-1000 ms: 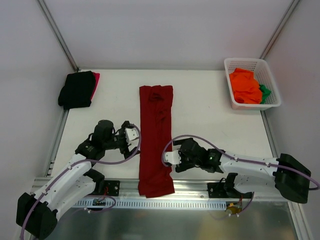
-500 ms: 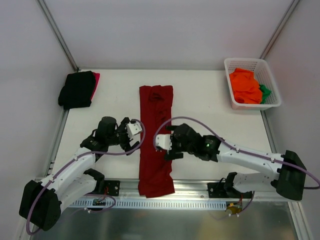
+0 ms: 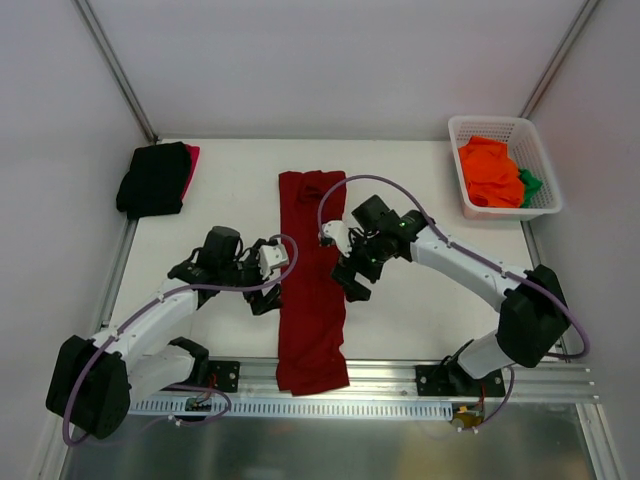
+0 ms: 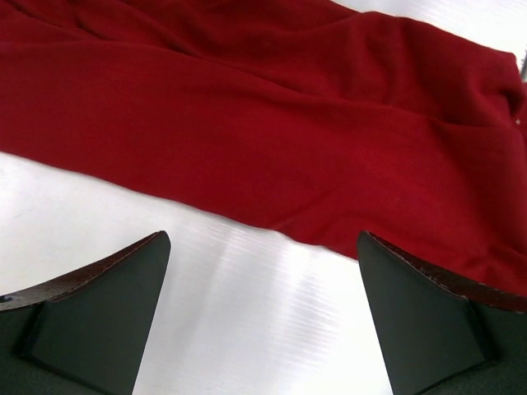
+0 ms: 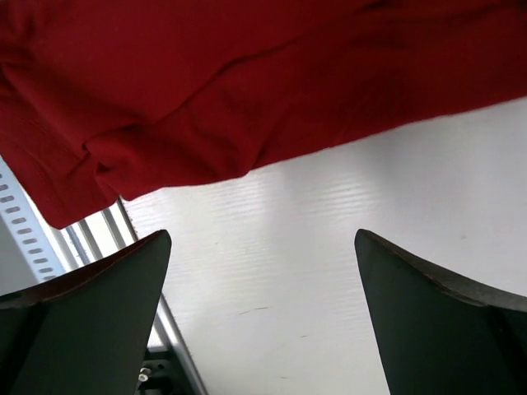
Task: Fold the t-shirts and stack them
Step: Fold the tshirt
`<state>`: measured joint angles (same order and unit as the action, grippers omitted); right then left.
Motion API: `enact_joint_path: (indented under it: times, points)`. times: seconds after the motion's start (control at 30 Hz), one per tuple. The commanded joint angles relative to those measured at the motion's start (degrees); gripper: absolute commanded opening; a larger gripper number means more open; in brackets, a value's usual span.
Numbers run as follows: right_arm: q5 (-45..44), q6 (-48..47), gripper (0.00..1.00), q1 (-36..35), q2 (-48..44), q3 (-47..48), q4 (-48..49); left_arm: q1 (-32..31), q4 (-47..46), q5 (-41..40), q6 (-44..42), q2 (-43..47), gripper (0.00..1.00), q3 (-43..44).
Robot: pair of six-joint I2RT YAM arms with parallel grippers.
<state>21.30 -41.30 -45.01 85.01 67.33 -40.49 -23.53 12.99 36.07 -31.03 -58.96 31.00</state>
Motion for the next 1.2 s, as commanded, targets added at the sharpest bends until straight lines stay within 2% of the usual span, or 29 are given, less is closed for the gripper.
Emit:
enact_joint_path:
  times: [0.0,0.1,0.2,0.4,0.57,0.63,0.7,0.83,0.9,1.07,1.17]
  points:
    - [7.62,4.91,0.99,3.88,-0.29,-0.44,-4.08,-0.02,4.5,5.23,-2.81,0.42,0.99,1.7]
    - [4.19,5.35,0.99,5.63,-1.6,-2.9,0.49,-2.65,3.8,0.77,-7.28,4.36,0.99,-1.2]
    - [3.4,7.1,0.99,8.8,0.06,-1.86,1.99,-8.36,3.26,-5.38,-11.15,7.62,0.99,-3.49]
    - [-3.44,9.48,0.99,14.16,6.21,0.87,2.26,-18.47,4.58,-10.75,-13.97,5.09,0.99,-4.9]
    - [-6.88,9.13,0.99,16.36,6.92,0.52,3.05,-28.05,4.85,-18.05,-16.7,5.26,0.99,-6.4]
    - [-8.2,9.22,0.99,18.29,7.36,0.87,3.49,-30.17,5.72,-17.54,-14.87,7.18,0.99,-4.82]
    - [-8.29,9.83,0.99,20.31,7.71,1.05,3.66,-30.87,7.39,-13.06,-12.76,8.16,0.99,-0.44]
    - [-9.7,9.75,0.99,21.72,8.24,0.0,4.72,-33.24,9.94,-7.26,-5.82,5.97,0.99,7.39]
    - [-10.49,9.66,0.99,21.9,9.12,-0.18,4.81,-34.03,11.6,-5.58,-5.71,4.04,0.99,10.82]
    - [-12.07,9.39,0.99,21.9,10.26,-0.18,5.33,-43.33,14.95,-10.76,-8.43,-0.45,0.99,15.04]
    - [-12.69,9.22,0.99,21.9,10.61,-0.18,5.42,-47.12,15.4,-14.88,-10.97,-3.79,0.99,12.78]
